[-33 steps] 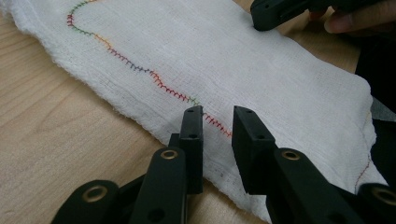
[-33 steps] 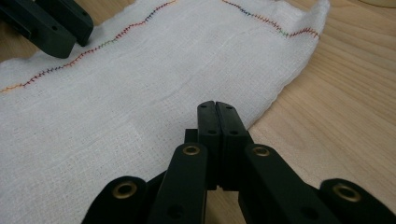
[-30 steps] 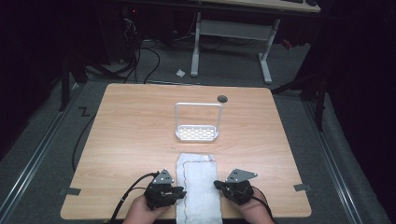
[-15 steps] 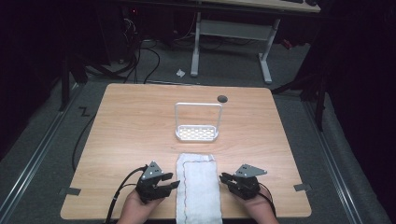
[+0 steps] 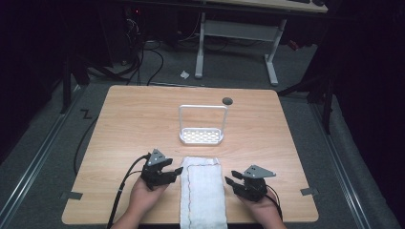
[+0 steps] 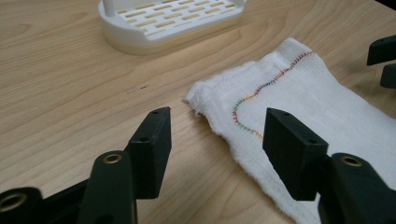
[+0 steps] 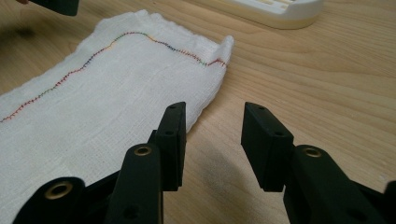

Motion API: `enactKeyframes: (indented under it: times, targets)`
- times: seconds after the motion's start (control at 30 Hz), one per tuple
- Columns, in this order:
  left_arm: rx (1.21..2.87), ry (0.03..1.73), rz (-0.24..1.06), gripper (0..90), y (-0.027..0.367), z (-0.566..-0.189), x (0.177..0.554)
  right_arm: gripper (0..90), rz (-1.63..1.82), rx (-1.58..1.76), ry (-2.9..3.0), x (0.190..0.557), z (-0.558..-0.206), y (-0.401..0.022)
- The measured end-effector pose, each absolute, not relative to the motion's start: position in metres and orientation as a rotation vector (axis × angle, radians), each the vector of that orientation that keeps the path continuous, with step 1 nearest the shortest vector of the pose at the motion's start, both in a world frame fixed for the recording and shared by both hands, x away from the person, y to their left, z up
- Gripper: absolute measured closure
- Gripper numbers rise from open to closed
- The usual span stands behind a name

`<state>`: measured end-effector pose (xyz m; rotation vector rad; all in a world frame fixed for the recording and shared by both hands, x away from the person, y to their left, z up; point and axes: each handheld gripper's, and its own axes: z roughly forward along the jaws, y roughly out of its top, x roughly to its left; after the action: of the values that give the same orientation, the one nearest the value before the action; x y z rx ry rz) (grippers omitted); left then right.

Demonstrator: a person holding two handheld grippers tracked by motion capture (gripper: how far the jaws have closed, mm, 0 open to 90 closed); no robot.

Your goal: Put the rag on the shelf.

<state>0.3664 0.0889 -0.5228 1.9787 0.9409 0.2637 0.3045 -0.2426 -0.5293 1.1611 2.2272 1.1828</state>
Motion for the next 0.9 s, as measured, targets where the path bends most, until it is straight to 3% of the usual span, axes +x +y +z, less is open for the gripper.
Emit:
enactKeyframes:
  times: [0.5,0.73,0.77,0.9]
  targets:
    - [2.055,1.007,0.251,47.3,0.060,-0.534,0.390,64.3,1.163,1.189,2.251,0.309,-0.530,-0.241]
    - [2.026,1.024,0.317,65.4,0.051,-0.538,0.389,63.4,1.184,1.205,2.226,0.310,-0.528,-0.239]
    - [2.022,1.028,0.330,68.0,0.049,-0.538,0.387,57.5,1.200,1.198,2.223,0.312,-0.527,-0.237]
    - [2.030,1.014,0.340,75.2,0.048,-0.539,0.385,52.0,1.198,1.189,2.230,0.323,-0.525,-0.228]
